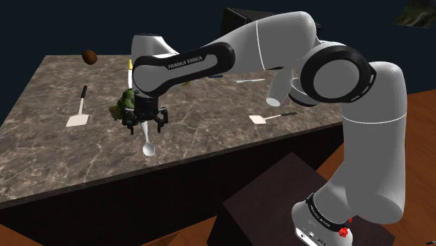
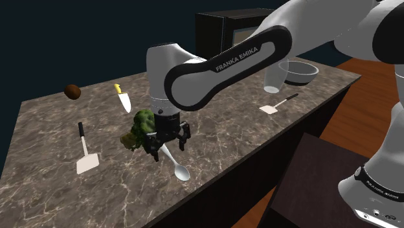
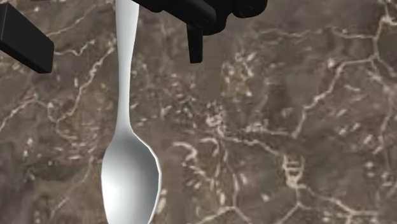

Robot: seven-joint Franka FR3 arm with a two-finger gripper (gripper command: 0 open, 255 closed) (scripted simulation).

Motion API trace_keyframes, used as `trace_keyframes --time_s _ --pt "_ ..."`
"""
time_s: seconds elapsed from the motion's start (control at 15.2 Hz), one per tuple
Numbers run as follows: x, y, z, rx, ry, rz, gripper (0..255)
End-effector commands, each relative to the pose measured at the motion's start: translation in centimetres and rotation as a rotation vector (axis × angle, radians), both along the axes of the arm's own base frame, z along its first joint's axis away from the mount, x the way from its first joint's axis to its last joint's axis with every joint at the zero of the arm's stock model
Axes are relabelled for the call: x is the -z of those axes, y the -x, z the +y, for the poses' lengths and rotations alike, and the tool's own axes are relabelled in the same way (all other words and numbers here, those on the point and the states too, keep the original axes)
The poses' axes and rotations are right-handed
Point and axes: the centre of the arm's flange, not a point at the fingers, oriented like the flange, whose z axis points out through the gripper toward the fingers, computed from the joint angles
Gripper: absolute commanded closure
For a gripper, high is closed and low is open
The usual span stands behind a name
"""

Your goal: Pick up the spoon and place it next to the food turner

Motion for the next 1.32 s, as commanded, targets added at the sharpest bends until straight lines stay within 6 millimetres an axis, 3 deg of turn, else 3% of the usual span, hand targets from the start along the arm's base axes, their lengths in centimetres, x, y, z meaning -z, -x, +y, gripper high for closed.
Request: trace_keyframes --time_s 0.0,0.2,0.26,0.86,1.25 --pt "0.0 0.0 0.0 0.0 0.0 0.0 0" --pt "0.0 0.0 0.0 0.0 0.0 0.0 0" --pt "0.0 0.0 0.0 0.0 0.0 0.0 255" --pt "0.0 0.0 0.0 0.0 0.0 0.0 255" --pt "-3.1 0.0 0.0 0.0 0.0 0.0 255"
